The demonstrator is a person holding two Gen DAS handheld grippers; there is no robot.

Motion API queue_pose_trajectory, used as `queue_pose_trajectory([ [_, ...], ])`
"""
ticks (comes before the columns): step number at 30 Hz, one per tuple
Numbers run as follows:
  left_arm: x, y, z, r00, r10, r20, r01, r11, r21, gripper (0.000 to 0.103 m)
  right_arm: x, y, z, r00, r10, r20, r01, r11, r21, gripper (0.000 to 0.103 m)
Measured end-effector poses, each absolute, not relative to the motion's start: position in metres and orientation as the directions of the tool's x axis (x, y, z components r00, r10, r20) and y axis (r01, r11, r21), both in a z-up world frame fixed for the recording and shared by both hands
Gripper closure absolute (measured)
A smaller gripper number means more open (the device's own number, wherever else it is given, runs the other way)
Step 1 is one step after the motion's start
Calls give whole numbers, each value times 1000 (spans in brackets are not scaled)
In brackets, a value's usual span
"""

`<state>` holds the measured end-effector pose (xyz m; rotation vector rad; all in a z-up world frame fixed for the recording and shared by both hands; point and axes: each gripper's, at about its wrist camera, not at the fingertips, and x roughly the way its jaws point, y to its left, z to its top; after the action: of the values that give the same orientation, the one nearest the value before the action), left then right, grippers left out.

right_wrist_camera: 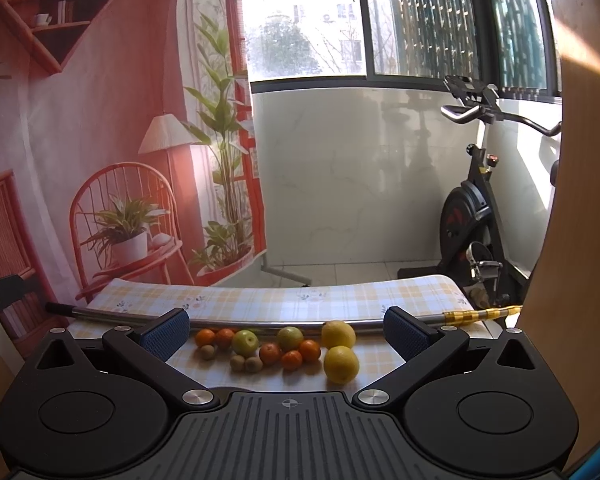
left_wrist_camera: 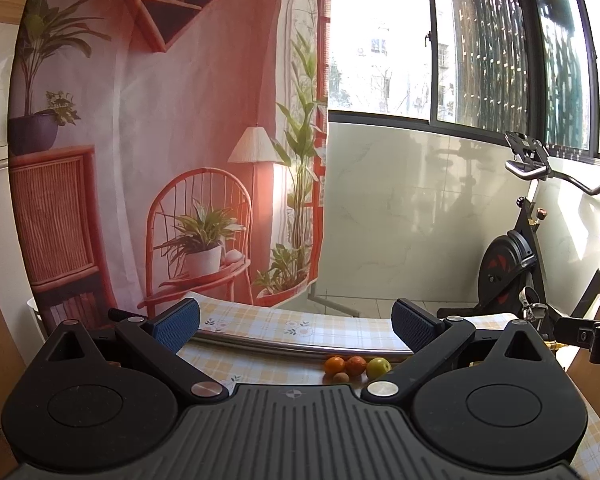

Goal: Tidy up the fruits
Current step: 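Move the right gripper down onto the large yellow orange and close it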

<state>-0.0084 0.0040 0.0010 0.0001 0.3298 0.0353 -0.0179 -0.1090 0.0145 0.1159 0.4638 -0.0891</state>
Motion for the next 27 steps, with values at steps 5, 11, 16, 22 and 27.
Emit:
queue_pose_trajectory([
  [5,4,17,-9,952,-58,-302,36,996,-78,0,-5,-117,6,889,-42,-455,101,989,106,0],
  [11,35,43,-31,956,-44,-289,-1,988,-152,0,25,-150,-16,901,-5,-434,85,983,164,0],
  [16,62,56,-49,961,31,-274,-52,996,-69,0,51,-170,-42,910,-24,-415,88,987,136,0],
  [22,90,66,-72,940,7,-342,-33,997,-70,0,80,-177,-88,912,-30,-409,52,998,43,0],
  [27,111,70,-89,904,-5,-428,-39,995,-95,0,100,-180,-124,900,21,-436,-1,999,46,0],
])
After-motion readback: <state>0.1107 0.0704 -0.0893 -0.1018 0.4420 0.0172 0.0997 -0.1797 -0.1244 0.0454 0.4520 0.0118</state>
